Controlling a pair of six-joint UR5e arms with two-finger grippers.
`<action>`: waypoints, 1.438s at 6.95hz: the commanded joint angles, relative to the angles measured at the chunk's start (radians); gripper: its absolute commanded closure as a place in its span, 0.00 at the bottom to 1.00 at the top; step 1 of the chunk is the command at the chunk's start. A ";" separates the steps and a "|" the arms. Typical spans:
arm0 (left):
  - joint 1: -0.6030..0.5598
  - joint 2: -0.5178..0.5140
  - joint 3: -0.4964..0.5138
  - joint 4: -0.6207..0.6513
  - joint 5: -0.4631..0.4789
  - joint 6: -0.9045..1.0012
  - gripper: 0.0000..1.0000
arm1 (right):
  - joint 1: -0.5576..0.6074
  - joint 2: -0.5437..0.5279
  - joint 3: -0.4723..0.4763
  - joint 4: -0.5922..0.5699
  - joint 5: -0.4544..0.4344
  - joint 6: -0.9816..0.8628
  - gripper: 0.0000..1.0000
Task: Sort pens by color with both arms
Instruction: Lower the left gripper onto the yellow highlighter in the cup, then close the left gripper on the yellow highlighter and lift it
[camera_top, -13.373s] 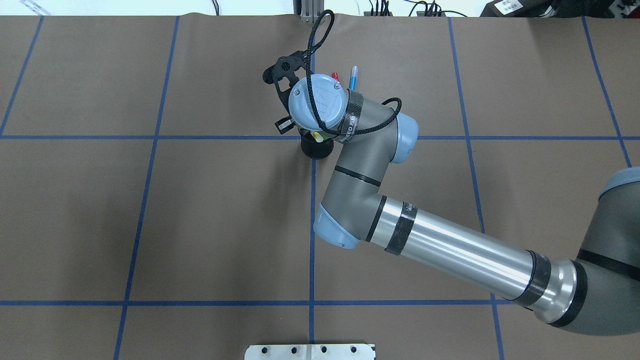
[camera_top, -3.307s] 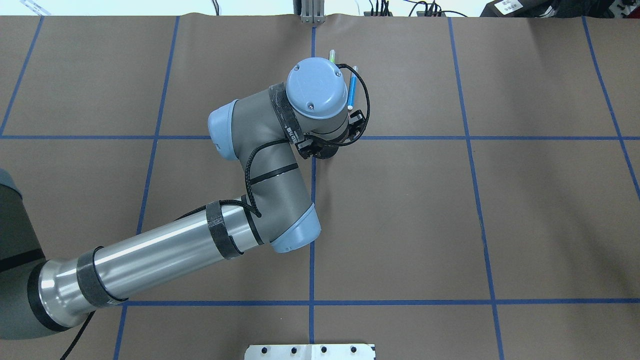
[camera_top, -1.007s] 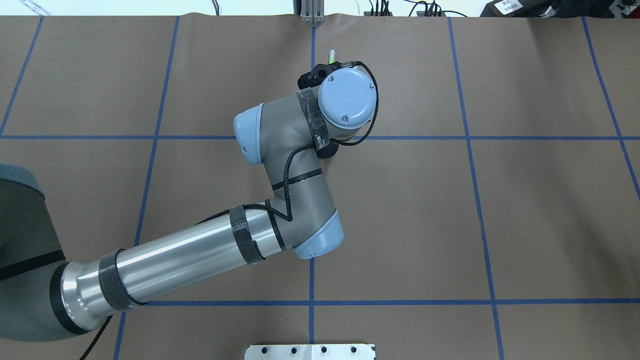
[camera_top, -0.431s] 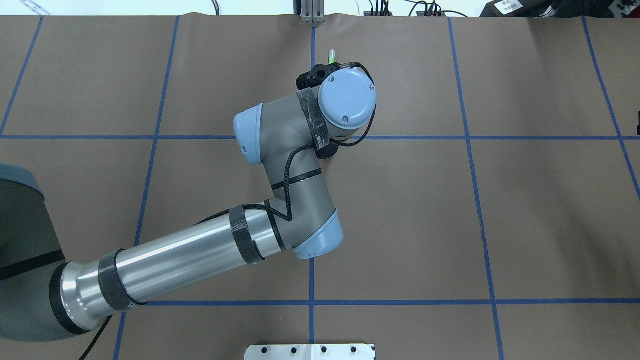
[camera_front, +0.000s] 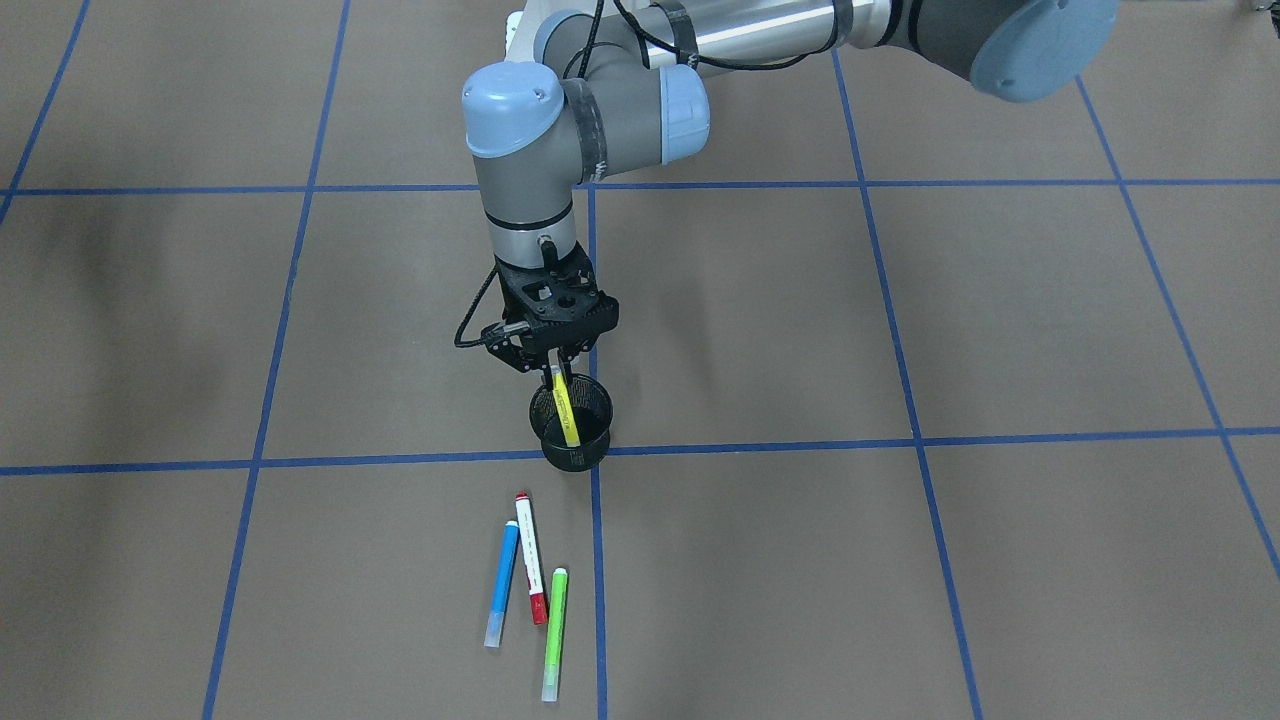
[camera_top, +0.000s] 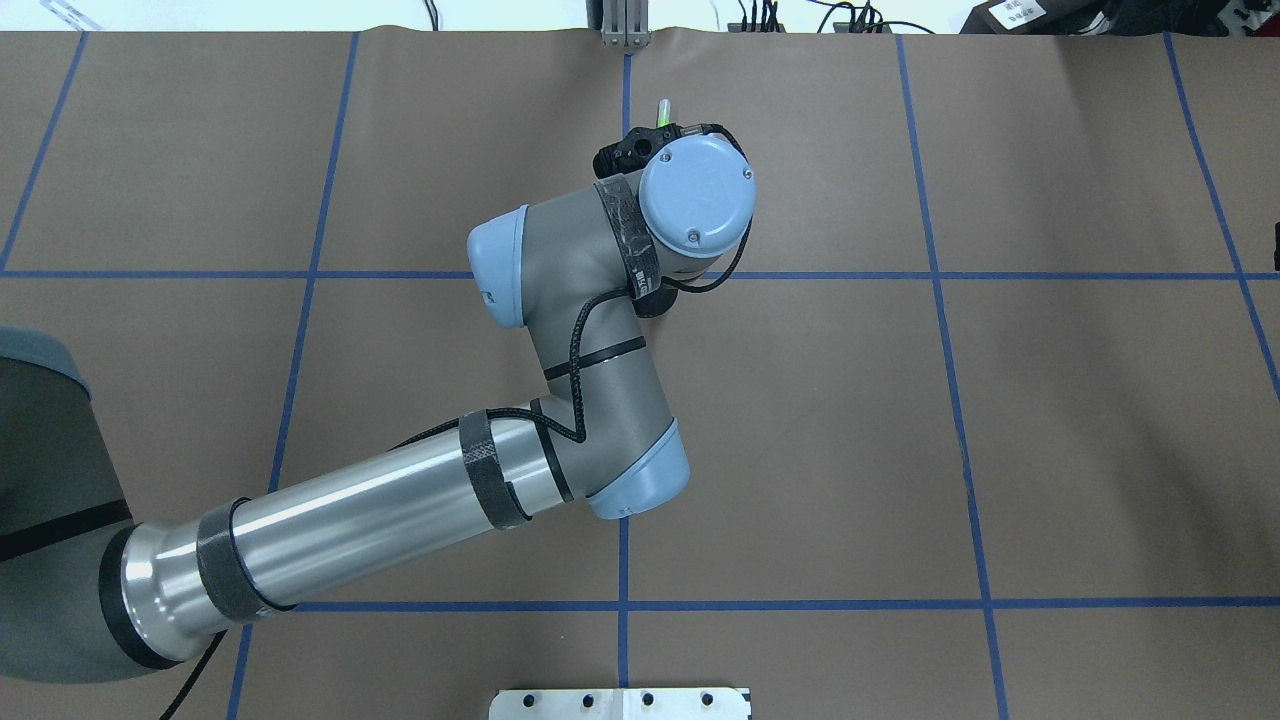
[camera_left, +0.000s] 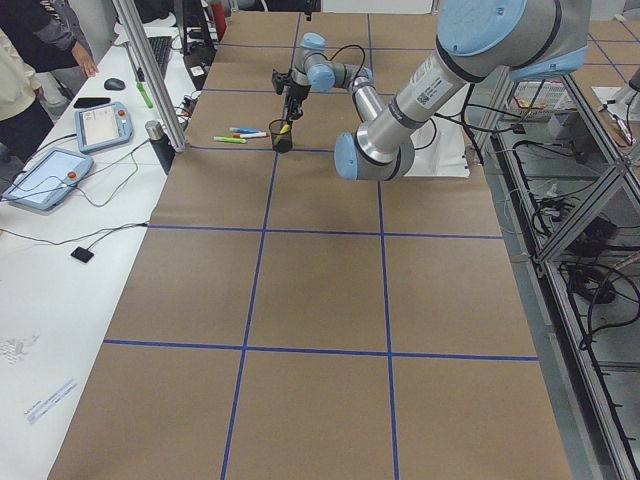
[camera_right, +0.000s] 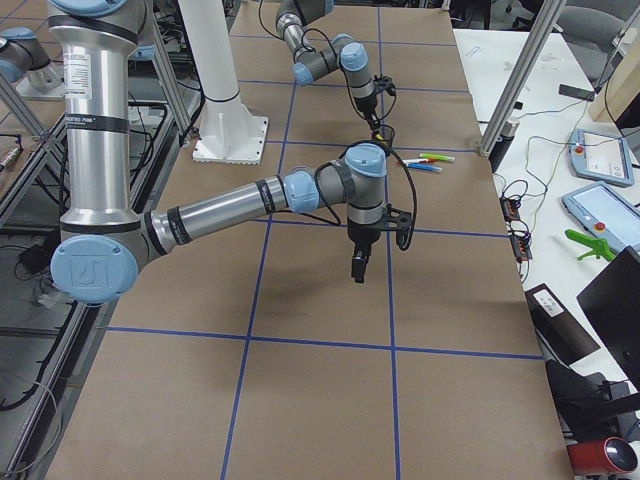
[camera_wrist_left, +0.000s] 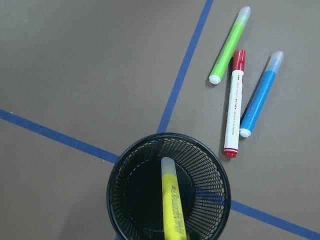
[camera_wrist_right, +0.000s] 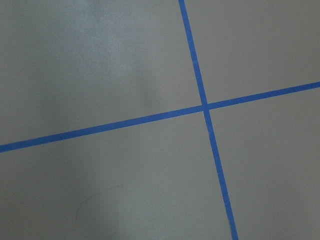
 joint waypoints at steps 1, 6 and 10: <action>0.000 -0.007 -0.043 0.063 -0.001 0.038 1.00 | 0.000 0.010 -0.010 0.000 -0.003 -0.006 0.00; -0.027 -0.007 -0.243 0.215 0.006 0.127 1.00 | 0.050 0.030 -0.010 -0.006 0.055 -0.011 0.00; -0.034 0.013 -0.138 -0.035 0.245 0.181 1.00 | 0.159 -0.035 -0.050 -0.007 0.178 -0.285 0.00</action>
